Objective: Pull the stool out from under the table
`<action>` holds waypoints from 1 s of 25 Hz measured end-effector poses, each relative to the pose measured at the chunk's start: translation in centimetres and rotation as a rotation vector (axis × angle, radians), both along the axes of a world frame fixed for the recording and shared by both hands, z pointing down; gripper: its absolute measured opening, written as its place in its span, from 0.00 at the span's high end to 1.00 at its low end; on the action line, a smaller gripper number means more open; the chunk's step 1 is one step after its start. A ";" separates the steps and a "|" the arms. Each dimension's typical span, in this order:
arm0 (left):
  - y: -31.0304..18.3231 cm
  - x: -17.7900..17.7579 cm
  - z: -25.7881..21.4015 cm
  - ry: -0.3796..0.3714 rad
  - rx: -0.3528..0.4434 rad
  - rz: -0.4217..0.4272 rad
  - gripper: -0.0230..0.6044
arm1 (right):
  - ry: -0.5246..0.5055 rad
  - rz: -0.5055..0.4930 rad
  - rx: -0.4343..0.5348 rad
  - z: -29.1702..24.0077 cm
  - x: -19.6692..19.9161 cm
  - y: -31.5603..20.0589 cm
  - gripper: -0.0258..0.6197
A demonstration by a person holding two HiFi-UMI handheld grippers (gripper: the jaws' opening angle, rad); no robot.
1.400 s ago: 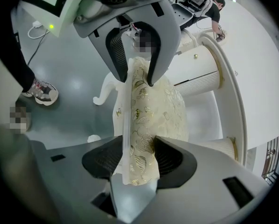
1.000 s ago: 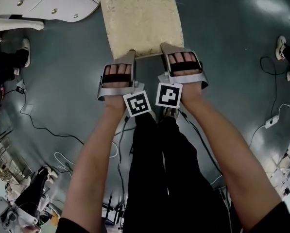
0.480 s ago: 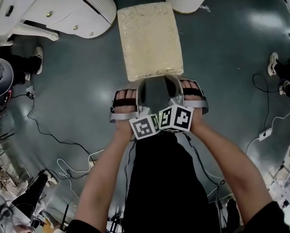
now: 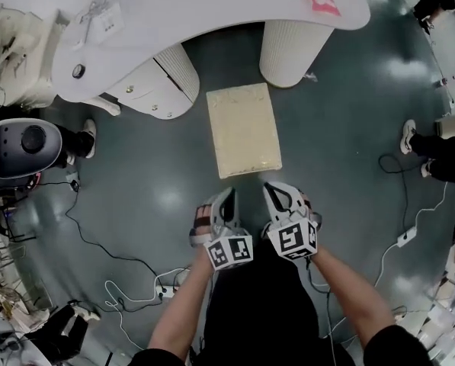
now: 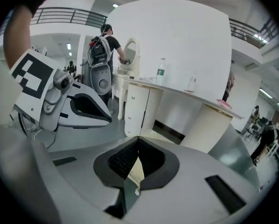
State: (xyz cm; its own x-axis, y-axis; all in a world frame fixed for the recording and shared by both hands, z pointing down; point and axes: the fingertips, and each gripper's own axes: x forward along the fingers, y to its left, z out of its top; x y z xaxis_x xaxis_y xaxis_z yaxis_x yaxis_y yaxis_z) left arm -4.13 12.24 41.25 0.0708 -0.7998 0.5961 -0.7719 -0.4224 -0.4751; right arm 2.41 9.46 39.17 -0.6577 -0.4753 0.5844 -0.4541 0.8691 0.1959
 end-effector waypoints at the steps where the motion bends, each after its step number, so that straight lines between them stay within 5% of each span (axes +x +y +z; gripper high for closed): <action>1: 0.0 0.0 -1.6 0.049 0.008 -0.019 0.95 | -0.024 0.015 -0.006 -1.5 -0.2 0.1 0.95; 8: 0.1 -0.3 -12.4 0.329 0.085 -0.082 0.95 | -0.164 0.102 -0.035 -11.3 -1.5 1.6 0.95; 16: -1.5 -1.8 -19.7 0.381 0.175 0.001 0.95 | -0.207 0.210 0.043 -18.4 -3.8 0.0 0.95; 25: -3.0 -4.0 -28.7 0.464 0.368 0.019 0.95 | -0.289 0.204 0.162 -26.9 -4.0 -1.2 0.95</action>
